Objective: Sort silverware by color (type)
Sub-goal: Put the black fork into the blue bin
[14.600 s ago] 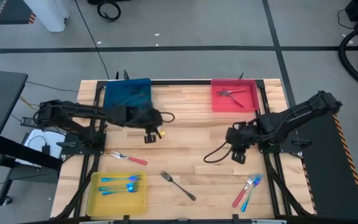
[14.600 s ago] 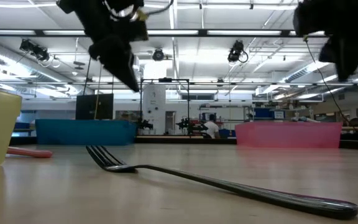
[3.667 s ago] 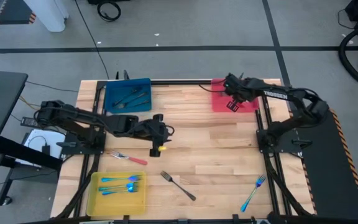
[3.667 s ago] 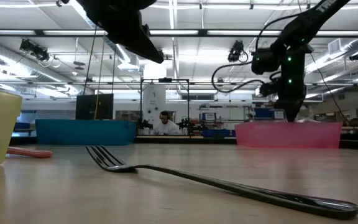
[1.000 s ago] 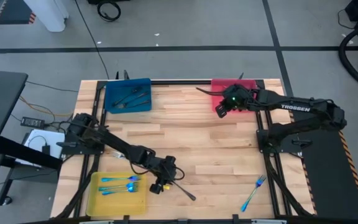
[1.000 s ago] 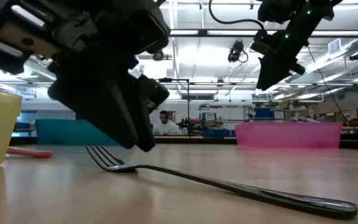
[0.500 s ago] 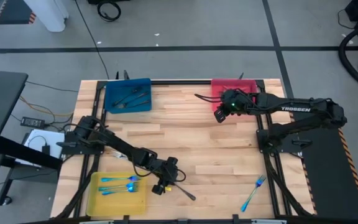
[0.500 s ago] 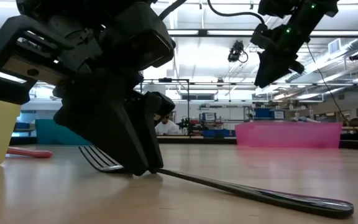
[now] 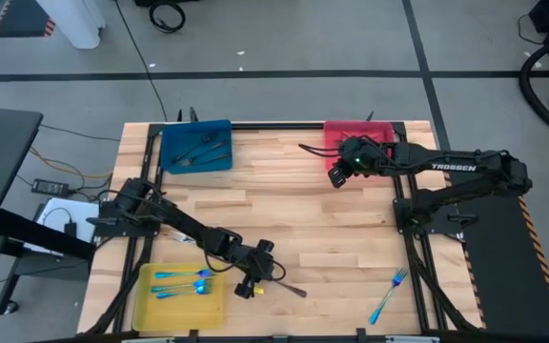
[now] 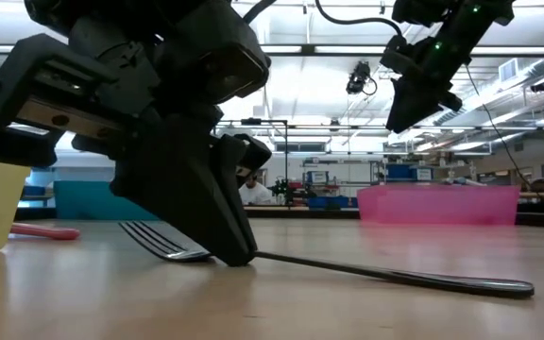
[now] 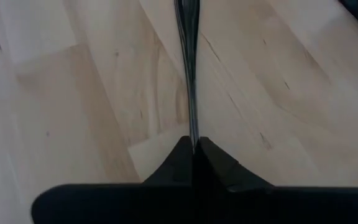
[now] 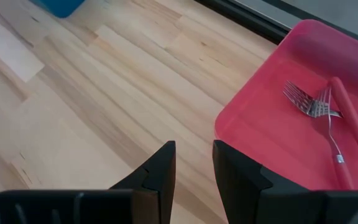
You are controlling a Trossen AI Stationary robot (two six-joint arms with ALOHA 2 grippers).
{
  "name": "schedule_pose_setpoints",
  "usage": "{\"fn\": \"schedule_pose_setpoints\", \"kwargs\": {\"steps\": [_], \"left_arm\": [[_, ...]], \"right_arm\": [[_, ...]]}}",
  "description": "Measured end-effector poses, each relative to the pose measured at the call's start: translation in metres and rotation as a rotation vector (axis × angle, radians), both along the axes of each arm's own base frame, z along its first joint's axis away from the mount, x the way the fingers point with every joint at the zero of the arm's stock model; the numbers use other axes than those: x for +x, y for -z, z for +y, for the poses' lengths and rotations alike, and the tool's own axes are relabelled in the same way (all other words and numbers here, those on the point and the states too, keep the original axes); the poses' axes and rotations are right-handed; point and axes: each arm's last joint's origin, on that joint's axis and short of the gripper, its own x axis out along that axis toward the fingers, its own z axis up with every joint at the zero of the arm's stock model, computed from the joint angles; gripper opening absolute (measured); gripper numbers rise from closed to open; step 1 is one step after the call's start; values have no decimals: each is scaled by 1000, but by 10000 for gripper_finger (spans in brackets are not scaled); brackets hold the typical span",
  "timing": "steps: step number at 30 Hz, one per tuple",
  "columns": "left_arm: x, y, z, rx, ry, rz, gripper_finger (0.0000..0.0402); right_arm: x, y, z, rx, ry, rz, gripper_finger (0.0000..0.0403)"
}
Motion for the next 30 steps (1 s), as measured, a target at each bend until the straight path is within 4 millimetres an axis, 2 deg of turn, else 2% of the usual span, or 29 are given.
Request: {"fn": "schedule_pose_setpoints", "kwargs": {"steps": [3,9,18,23,30], "left_arm": [[-1,-3,-2,5,7,-16,11],[-7,-28,4,38,25,-45,9],[-24,-88,29,32,-15,-50,7],[-38,-126,56,17,-85,-81,8],[-75,-172,114,5,-277,-72,10]], "right_arm": [[0,0,0,0,0,-1,114],[0,0,0,0,-1,-1,114],[1,0,5,2,-29,7,114],[2,1,10,5,-52,14,114],[4,1,18,34,-99,2,115]]}}
